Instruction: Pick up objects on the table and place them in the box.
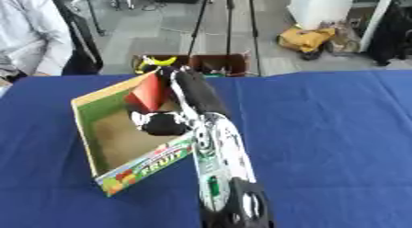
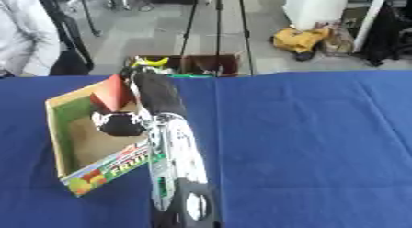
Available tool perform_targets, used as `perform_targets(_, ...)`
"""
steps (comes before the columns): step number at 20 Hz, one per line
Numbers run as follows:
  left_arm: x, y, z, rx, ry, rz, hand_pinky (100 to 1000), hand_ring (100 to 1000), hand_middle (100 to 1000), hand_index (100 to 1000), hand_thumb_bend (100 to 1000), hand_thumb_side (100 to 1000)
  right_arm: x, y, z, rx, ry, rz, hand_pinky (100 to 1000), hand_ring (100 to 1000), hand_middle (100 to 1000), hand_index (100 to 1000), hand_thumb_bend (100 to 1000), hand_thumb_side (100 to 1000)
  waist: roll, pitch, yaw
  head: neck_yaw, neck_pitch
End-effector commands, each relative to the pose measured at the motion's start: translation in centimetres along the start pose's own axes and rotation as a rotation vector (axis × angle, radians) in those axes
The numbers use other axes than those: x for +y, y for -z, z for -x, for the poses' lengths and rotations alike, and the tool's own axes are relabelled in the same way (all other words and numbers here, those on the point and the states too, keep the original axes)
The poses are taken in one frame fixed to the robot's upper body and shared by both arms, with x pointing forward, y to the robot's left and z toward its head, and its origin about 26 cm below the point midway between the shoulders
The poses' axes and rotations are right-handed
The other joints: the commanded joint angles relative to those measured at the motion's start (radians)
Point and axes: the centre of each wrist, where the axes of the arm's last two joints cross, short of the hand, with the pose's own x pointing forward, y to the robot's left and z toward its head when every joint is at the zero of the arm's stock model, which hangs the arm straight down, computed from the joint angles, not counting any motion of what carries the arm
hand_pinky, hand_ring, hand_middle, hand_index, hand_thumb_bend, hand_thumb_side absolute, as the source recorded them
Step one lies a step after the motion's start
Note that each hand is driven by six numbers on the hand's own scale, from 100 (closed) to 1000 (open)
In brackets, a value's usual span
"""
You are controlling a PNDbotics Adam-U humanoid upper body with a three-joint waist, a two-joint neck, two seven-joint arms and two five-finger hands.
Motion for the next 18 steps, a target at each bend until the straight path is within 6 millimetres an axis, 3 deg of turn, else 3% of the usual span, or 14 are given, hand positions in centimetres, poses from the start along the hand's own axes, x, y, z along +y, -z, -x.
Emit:
perform_targets(1,0.1,0.5,-0.7,-0.033,0.009,0.007,330,579,669,901,563,864,-0.4,0.1,-1.7,-0.050,-0.003,0.017,578,543,258,441,100,366,0.005,-0.017,0.002,-0.001,-0.010)
perform_targets(8,0.1,0.5,-0.7,-0.034,0.011,0.007,330,579,669,901,564,864,1.0,-0.5,-2.3,-0.074,-0.033,-0.017,584,544,268,446,100,375,0.003,-0.015,0.004,-0.003,-0.015)
perform_targets(18,0.0,0.8,-0.8,-0.047,0.005,0.013,330,580,670,900,566,865,2.3,-1.2,-1.0,-0.040,-0.122,-0.035,590,545,284,455,100,384,-0.005,-0.003,0.028,-0.026,-0.031)
